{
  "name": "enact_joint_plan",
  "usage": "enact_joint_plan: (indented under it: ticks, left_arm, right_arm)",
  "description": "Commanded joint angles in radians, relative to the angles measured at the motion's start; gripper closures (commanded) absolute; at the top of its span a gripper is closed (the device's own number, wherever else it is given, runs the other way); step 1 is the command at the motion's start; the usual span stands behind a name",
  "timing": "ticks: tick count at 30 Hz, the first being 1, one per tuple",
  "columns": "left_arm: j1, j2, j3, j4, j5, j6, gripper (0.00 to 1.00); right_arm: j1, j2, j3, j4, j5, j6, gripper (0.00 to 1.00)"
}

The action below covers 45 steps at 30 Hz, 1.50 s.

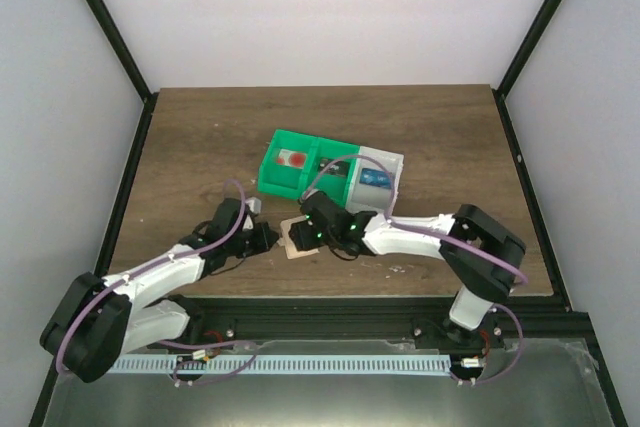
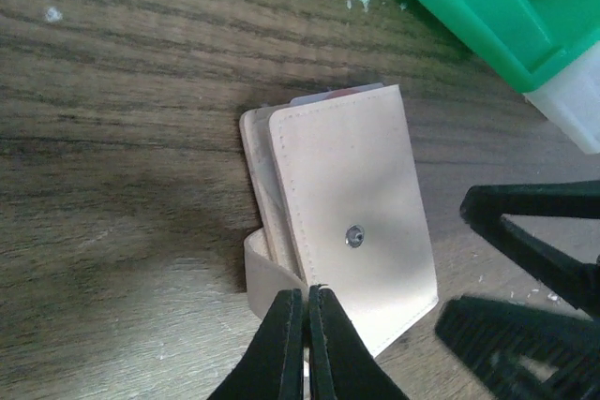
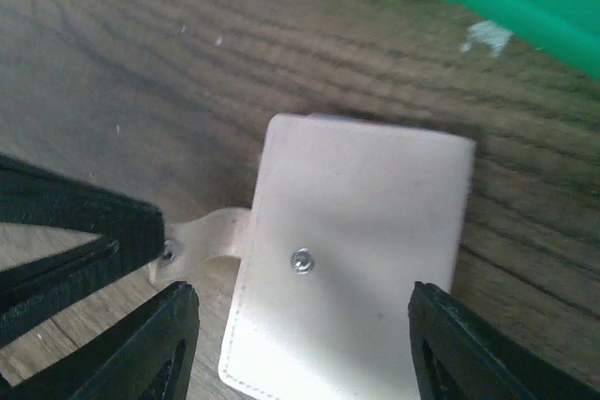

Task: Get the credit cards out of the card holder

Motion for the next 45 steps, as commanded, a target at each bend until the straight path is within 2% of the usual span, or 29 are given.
enact_joint_plan:
  ticks: [1, 3, 4, 9, 18, 21, 35, 45]
  left_arm:
    - [0.009, -0.01, -0.033, 0.035, 0.025, -0.008, 1.0]
    - [0.013, -0.015, -0.039, 0.027, 0.018, -0.009, 1.0]
    - [0.015, -0.018, -0.042, 0.022, 0.015, -0.008, 1.0]
    - [0.019, -0.026, -0.047, 0.009, 0.009, -0.007, 1.0]
    - [0.02, -0.014, -0.054, 0.012, 0.009, -0.004, 1.0]
    - [0.021, -0.016, -0.057, 0.014, 0.011, -0.002, 1.0]
    - [0.02, -0.012, -0.063, 0.017, 0.015, 0.008, 1.0]
    - [0.021, 0.0, -0.065, 0.013, 0.014, 0.022, 1.0]
  right_arm:
    - [0.048, 0.046, 0.056, -0.08, 0.078, -0.005, 0.31]
    - [0.068, 0.062, 0.077, -0.099, 0.123, -0.007, 0.14]
    - [0.08, 0.073, 0.092, -0.115, 0.154, -0.011, 0.1]
    - [0.098, 0.12, 0.132, -0.162, 0.208, -0.013, 0.06]
    - [0.104, 0.186, 0.166, -0.185, 0.227, -0.012, 0.04]
    - [0.109, 0.196, 0.174, -0.181, 0.224, -0.018, 0.01]
    - [0.136, 0.234, 0.222, -0.239, 0.31, -0.02, 0.0]
    - [0.136, 0.179, 0.207, -0.248, 0.35, -0.029, 0.06]
